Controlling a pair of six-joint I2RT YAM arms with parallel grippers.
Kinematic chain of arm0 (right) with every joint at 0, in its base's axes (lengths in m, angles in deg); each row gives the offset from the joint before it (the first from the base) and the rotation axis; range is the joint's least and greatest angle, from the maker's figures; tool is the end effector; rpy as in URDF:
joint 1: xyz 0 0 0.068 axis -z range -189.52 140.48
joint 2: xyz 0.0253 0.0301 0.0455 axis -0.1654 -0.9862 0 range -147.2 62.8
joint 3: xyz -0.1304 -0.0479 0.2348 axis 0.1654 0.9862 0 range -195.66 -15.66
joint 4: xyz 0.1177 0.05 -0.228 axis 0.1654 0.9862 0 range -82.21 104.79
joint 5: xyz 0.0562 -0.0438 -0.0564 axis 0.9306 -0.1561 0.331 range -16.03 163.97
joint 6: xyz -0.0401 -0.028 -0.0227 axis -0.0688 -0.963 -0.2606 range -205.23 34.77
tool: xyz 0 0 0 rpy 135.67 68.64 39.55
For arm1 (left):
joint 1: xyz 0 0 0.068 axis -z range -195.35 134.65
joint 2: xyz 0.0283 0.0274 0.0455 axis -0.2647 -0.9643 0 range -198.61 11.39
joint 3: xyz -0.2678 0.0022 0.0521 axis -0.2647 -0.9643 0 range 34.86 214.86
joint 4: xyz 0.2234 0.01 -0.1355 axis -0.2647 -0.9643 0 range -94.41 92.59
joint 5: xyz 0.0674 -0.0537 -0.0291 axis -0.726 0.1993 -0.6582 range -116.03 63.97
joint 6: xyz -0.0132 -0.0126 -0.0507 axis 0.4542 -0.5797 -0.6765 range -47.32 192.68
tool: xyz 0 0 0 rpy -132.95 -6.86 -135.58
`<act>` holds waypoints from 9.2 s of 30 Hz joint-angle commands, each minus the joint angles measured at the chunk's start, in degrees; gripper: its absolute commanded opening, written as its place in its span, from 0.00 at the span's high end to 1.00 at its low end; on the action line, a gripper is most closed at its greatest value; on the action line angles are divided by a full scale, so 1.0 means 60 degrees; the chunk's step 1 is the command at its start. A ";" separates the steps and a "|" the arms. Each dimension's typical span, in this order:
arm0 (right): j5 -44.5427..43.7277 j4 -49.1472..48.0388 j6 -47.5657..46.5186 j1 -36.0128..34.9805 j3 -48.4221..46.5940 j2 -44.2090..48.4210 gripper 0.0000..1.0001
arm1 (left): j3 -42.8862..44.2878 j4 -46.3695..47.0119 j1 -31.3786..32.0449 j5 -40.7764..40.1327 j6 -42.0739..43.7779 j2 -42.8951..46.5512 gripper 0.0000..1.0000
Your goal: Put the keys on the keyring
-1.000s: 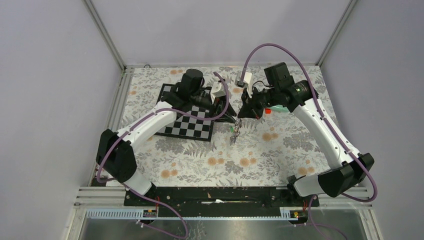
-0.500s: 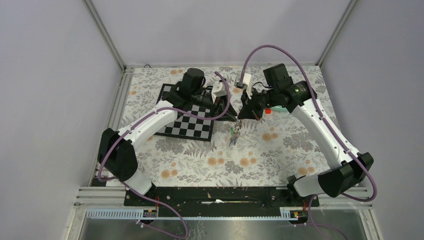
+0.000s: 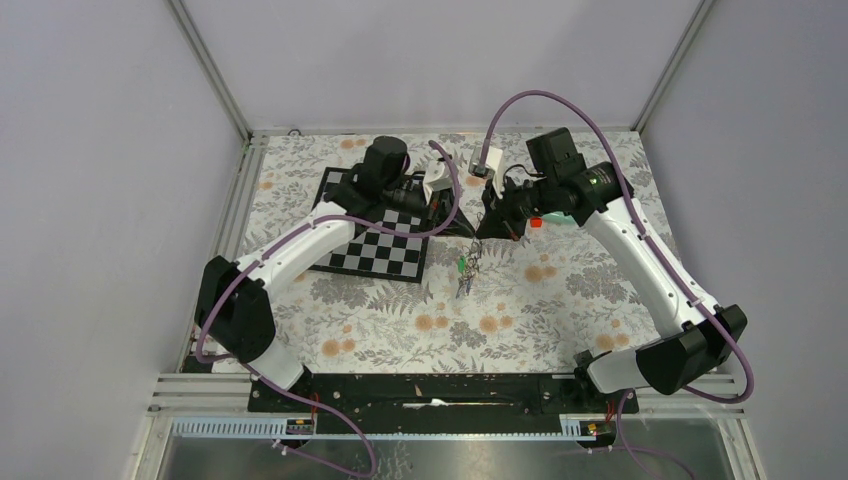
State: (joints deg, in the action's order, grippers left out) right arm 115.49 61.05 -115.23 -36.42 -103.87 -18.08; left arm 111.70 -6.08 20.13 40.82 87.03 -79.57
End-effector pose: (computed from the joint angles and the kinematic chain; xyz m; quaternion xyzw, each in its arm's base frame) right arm 0.2421 0.1493 0.3926 -0.5298 0.6987 0.3190 0.3596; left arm 0.2724 -0.2344 0.3418 0.5693 0.5020 -0.5357 0.3700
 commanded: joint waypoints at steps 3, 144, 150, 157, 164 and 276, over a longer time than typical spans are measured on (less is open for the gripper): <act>0.0531 -0.0634 0.0212 0.0071 0.0162 0.0361 0.95 | -0.0228 0.1297 -0.0194 0.0185 -0.0969 0.0457 1.00; -0.0697 0.0657 -0.0460 -0.0409 -0.1333 -0.0172 1.00 | -0.0332 0.1642 -0.0692 0.0613 -0.0850 0.0441 0.59; -0.1017 0.0891 -0.0540 -0.0476 -0.1613 -0.0370 1.00 | 0.0008 0.0515 -0.0476 0.0632 0.0320 0.0313 0.69; -0.0988 0.0891 -0.0516 -0.0498 -0.1532 -0.0383 1.00 | 0.0281 0.0467 -0.0327 0.0658 0.0348 0.0125 0.68; -0.0760 0.0683 -0.0321 -0.0498 -0.1274 -0.0312 1.00 | 0.0252 0.0846 -0.0245 0.0735 -0.0090 0.0139 0.68; 0.3435 -0.1958 0.0869 0.0838 0.0954 0.1462 0.64 | -0.3409 1.2650 -0.0423 0.0206 -0.9847 0.0386 1.00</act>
State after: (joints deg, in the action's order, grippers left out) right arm 133.72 49.05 -109.26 -31.59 -96.24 -9.89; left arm 90.93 65.72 17.34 43.84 28.63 -77.71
